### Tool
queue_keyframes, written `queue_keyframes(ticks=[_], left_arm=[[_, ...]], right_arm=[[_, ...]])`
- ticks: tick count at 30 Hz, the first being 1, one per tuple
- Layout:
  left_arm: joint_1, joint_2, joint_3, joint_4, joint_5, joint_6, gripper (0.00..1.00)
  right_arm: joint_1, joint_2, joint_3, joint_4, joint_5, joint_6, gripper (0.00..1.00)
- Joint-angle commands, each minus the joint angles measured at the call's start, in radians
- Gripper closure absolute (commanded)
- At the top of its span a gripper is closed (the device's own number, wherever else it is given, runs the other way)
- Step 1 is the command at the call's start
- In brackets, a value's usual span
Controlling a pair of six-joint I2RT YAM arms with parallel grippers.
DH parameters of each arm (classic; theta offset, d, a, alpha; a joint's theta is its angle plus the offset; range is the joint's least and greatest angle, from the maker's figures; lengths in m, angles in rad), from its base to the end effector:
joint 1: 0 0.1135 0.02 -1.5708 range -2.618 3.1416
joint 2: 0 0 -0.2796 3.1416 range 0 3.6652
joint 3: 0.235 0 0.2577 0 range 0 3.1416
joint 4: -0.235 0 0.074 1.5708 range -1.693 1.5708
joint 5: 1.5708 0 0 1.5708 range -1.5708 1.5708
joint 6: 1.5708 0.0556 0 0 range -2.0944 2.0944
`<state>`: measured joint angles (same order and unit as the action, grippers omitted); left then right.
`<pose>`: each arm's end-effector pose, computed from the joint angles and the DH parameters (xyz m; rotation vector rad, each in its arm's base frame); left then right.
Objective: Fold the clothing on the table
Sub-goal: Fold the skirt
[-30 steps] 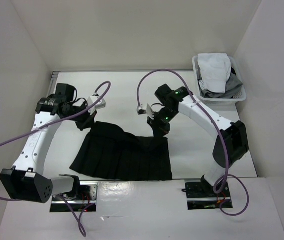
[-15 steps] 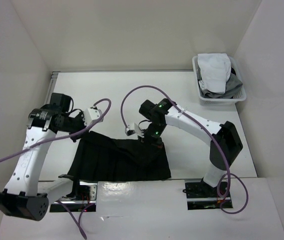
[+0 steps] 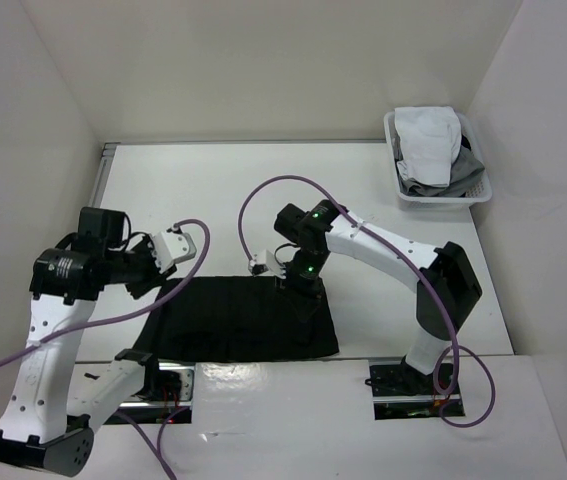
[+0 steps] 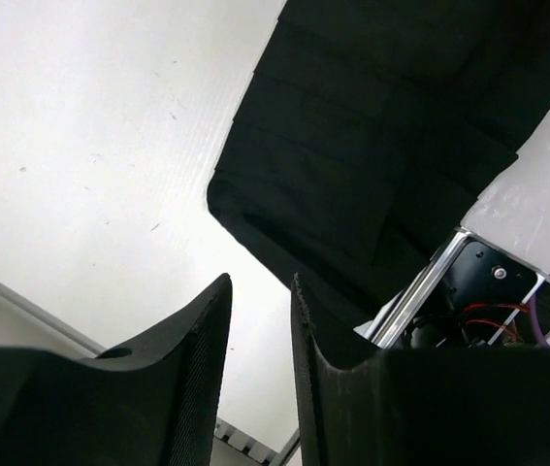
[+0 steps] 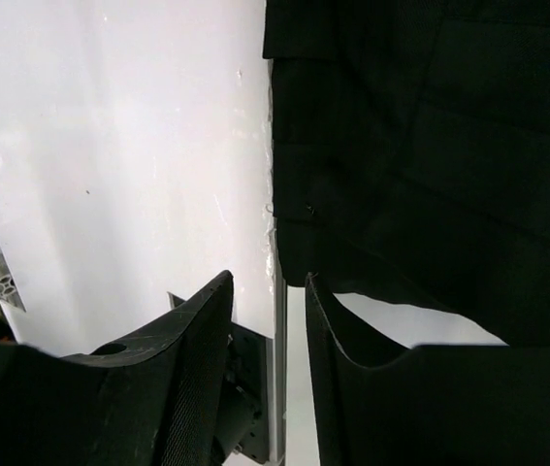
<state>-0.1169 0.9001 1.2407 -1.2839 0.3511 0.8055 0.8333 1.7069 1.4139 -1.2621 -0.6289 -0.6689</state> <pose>0.1333 -0.0349 0.3706 1.2092 2.1184 -0.1399 0.1890 0.2567 0.2566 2.0213 -2.1539 -0.9593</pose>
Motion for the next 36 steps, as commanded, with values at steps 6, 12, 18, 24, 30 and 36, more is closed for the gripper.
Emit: queue_keyframes(ticks=[6,12,18,24,30,36], left_arm=[[-0.001,-0.050,-0.001,0.070,-0.102,-0.144,0.67],[0.031,0.000,-0.024,0.262,-0.251,-0.409,0.19],[0.109,0.127,0.032,0.282,-0.305,-0.594,0.00],[0.232,0.160,0.028,0.379,-0.305,-0.747,0.00],[0.393,0.169,-0.059,0.445,-0.250,-0.825,0.00],[0.563,0.230,-0.101,0.475,-0.158,-0.790,0.00]], right_arm=[[0.006,0.013,0.017,-0.036,0.026,0.023,0.49],[0.006,0.095,0.144,0.085,0.092,0.194,0.28],[0.033,0.210,0.284,0.253,0.205,0.377,0.23],[0.186,0.289,0.304,0.362,0.386,0.522,0.20],[0.277,0.362,0.286,0.406,0.486,0.632,0.15],[0.277,0.352,0.183,0.506,0.538,0.706,0.08]])
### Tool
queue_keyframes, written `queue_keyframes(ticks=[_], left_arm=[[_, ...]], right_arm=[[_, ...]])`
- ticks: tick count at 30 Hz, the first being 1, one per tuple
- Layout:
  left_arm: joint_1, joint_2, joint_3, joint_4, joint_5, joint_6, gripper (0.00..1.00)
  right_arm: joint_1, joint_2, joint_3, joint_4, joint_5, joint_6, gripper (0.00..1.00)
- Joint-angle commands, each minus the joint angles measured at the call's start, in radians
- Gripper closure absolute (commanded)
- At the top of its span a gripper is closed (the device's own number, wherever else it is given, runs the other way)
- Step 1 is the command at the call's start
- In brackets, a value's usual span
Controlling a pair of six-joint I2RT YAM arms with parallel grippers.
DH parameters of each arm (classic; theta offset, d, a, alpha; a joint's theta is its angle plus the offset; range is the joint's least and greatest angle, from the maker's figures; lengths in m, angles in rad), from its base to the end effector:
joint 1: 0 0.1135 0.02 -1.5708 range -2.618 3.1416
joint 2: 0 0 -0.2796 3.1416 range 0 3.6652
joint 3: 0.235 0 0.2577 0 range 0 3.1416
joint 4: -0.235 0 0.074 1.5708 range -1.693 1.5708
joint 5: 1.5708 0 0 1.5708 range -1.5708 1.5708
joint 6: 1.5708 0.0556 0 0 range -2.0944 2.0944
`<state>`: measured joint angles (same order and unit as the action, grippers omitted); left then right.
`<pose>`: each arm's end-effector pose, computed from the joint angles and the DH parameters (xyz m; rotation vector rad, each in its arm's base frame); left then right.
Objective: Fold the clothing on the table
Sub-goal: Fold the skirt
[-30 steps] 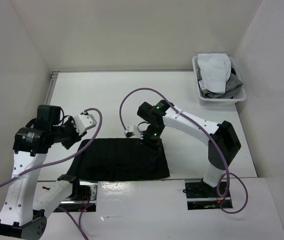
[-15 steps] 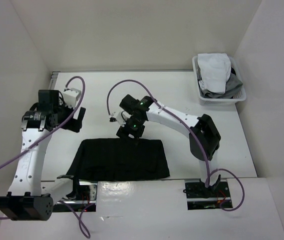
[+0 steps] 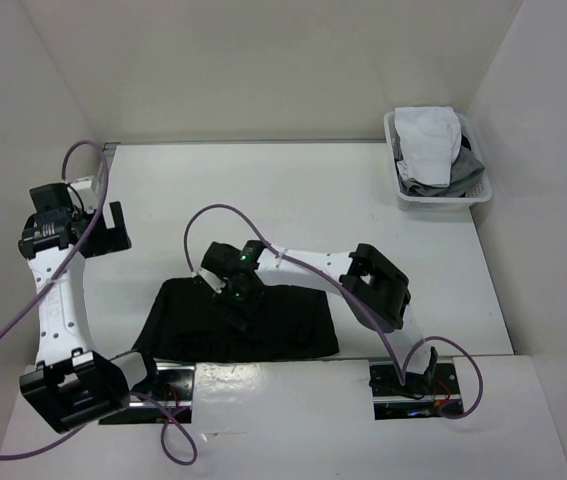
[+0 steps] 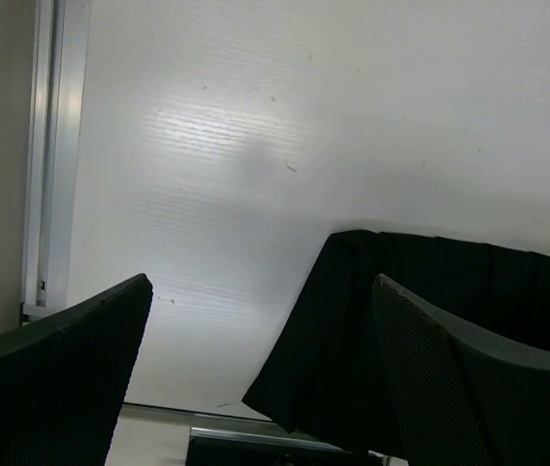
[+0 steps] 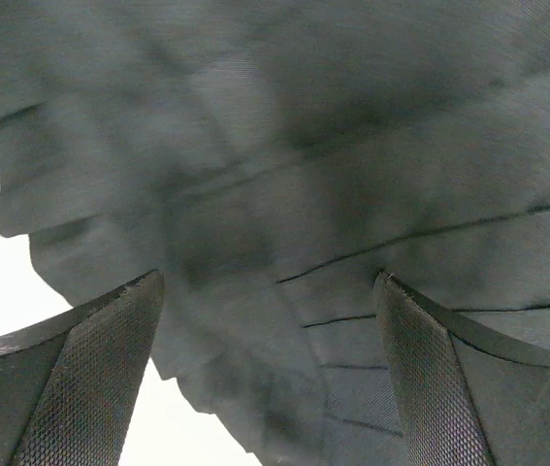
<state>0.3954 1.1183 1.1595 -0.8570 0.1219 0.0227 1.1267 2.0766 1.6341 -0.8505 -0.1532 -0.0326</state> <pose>0.2188 0.0840 0.3412 -0.3841 2.3482 0.0537 0.1827 0.4037 0.1810 -1.6457 2.4559 0.4087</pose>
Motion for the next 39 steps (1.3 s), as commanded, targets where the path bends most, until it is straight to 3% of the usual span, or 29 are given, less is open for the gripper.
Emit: queue_keyframes(ticks=[1,5,13,19,25,31,39], left_arm=[[0.069,0.012,-0.029,0.049,0.088,-0.007,0.00],[0.120,0.002,-0.038,0.070,0.140,0.016,0.00],[0.120,0.011,-0.047,0.070,0.140,0.025,0.00],[0.120,0.011,-0.047,0.070,0.140,0.043,0.00],[0.120,0.038,-0.047,0.079,0.150,0.043,0.00],[0.120,0.060,-0.057,0.088,0.160,0.052,0.00],[0.120,0.087,-0.057,0.098,0.169,0.062,0.00]], right_arm=[[-0.016,-0.018,-0.046,0.094,0.063,0.069,0.08],[-0.016,-0.018,-0.089,0.134,0.073,0.079,0.06],[-0.027,0.028,-0.144,0.186,0.101,0.109,0.06],[-0.152,0.051,-0.149,0.206,0.164,0.109,0.06],[-0.309,0.051,-0.013,0.168,0.250,0.051,0.06],[-0.366,0.071,0.117,0.168,0.348,-0.062,0.06],[-0.406,0.181,0.280,0.148,0.348,-0.208,0.06]])
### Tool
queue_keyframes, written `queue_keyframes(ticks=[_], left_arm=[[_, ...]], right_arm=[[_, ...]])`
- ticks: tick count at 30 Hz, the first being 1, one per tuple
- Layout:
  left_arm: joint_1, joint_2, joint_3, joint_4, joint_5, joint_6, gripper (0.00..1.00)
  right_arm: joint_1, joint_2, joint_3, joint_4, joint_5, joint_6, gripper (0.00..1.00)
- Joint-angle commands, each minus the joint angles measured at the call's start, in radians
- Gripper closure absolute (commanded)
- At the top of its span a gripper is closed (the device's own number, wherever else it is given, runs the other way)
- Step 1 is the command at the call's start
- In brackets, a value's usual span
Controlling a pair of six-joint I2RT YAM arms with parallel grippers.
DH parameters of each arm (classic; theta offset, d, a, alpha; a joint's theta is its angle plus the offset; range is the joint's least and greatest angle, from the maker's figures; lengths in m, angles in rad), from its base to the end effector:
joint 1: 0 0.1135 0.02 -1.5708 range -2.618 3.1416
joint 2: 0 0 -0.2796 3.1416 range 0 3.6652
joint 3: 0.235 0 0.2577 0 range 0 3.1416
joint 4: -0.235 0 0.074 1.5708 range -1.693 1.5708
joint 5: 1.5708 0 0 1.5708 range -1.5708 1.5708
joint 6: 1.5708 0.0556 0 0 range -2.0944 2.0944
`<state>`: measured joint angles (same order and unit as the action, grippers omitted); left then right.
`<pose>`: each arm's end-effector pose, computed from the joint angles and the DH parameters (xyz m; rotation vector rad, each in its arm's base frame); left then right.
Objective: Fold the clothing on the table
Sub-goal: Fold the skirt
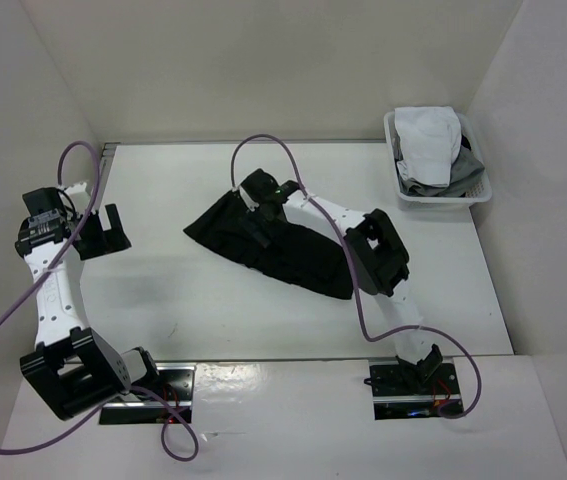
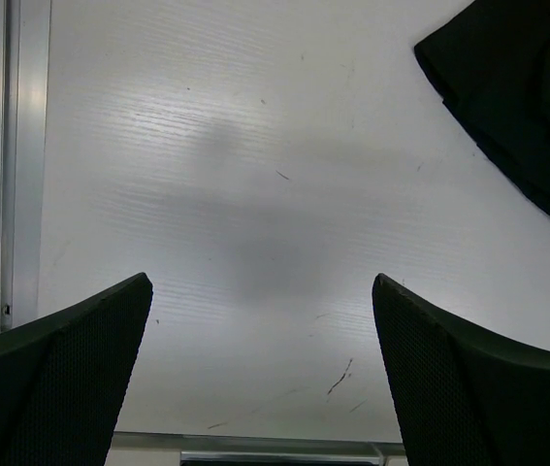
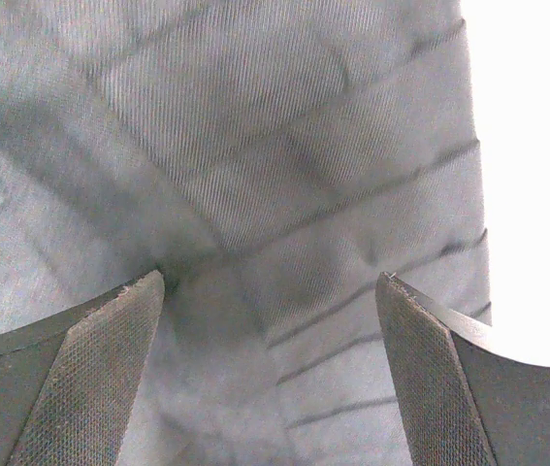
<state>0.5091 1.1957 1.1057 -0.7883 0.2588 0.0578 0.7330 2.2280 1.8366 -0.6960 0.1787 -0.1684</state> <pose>0.2288 0.1114 0.3126 -0.4286 2.3723 -0.0579 0.3821 0.3307 0.1808 -1.0928 2.3916 -0.0457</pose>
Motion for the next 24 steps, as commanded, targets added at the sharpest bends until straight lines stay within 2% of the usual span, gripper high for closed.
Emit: queue_keyframes(ticks=[1,8,12,15,19,24], left_arm=[[0.006,0.010,0.006,0.029,0.033,0.027,0.00],[0.006,0.021,0.026,0.020,0.045,0.056,0.00],[0.006,0.042,0.046,0.020,0.079,0.056,0.00],[0.006,0.064,0.057,0.020,0.112,0.065,0.00],[0.006,0.099,0.068,0.011,0.135,0.074,0.00],[0.006,0.108,0.086,0.011,0.145,0.083,0.00]], right_arm=[[-0.012,0.041,0.096,-0.020,0.007,-0.072,0.06],[-0.056,-0.107,0.131,-0.217,-0.194,-0.092,0.06],[-0.135,-0.302,-0.002,-0.267,-0.318,-0.157,0.06],[-0.155,-0.396,-0.112,-0.318,-0.297,-0.210,0.06],[-0.191,-0.471,-0.300,-0.321,-0.297,-0.223,0.06],[-0.201,-0.493,-0.424,-0.300,-0.297,-0.223,0.08]])
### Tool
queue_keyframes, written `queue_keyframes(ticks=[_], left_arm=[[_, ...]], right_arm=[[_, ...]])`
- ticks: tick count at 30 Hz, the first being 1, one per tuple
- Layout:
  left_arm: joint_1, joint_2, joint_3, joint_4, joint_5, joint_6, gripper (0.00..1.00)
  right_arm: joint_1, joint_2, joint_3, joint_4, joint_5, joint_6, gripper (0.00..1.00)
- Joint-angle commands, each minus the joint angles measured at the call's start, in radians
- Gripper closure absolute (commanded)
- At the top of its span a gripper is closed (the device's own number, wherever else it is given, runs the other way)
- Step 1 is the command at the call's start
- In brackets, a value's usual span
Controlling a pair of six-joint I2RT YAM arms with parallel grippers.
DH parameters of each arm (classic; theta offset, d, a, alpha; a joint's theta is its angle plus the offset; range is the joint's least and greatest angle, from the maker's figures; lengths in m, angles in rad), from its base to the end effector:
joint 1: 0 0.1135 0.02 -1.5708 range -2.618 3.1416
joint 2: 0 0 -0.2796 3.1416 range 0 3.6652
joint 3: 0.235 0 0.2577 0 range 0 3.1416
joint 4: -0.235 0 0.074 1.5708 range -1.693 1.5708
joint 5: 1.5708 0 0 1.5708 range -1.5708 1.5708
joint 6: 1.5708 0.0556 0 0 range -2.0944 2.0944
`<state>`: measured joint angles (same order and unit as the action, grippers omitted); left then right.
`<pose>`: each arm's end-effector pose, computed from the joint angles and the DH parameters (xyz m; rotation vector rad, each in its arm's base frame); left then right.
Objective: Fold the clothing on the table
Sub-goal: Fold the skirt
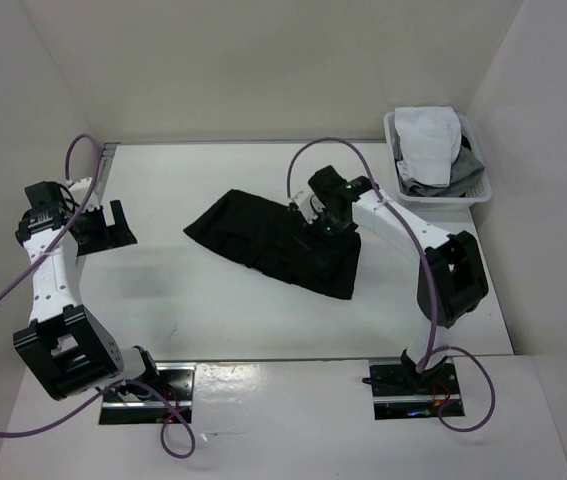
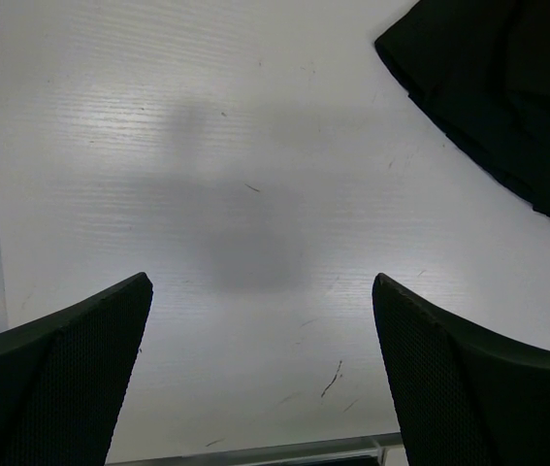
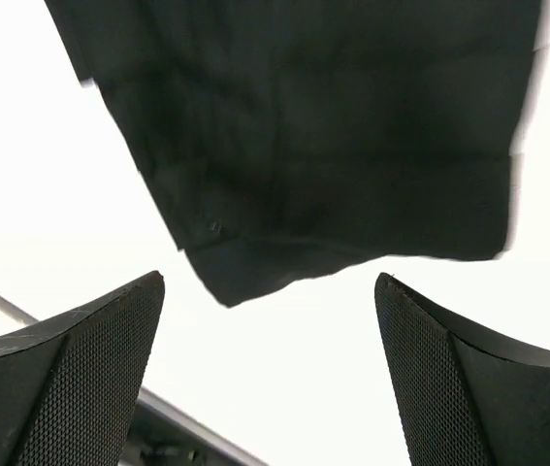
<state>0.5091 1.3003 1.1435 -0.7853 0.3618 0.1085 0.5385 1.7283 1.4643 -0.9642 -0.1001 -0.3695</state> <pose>0.2509 0.1175 0.3012 -0.3422 2.4130 -0.1835 0.3104 0.1919 0.2604 -1.2512 2.5086 0.1808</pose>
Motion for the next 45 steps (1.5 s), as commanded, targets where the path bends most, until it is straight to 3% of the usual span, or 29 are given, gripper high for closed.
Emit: queue_keyframes(ticks=[1,19,37,45], left_arm=[[0.006,0.013,0.048,-0.002,0.042,0.033,0.00],[0.006,-0.087,0.021,-0.032,-0.043,0.102,0.00],[0.006,-0.096,-0.007,-0.042,-0.034,0.120,0.00],[0.006,-0.068,-0.016,-0.042,-0.005,0.129,0.00]], right_arm=[[-0.015,-0.002,-0.076,-0.031,-0.018,-0.022,0.08],[-0.055,0.134,-0.156,0.051,-0.030,0.018,0.09],[-0.094,0.186,-0.133,0.249,0.354,0.049,0.10],[-0.103,0.217,-0.076,0.327,0.450,0.038,0.10]])
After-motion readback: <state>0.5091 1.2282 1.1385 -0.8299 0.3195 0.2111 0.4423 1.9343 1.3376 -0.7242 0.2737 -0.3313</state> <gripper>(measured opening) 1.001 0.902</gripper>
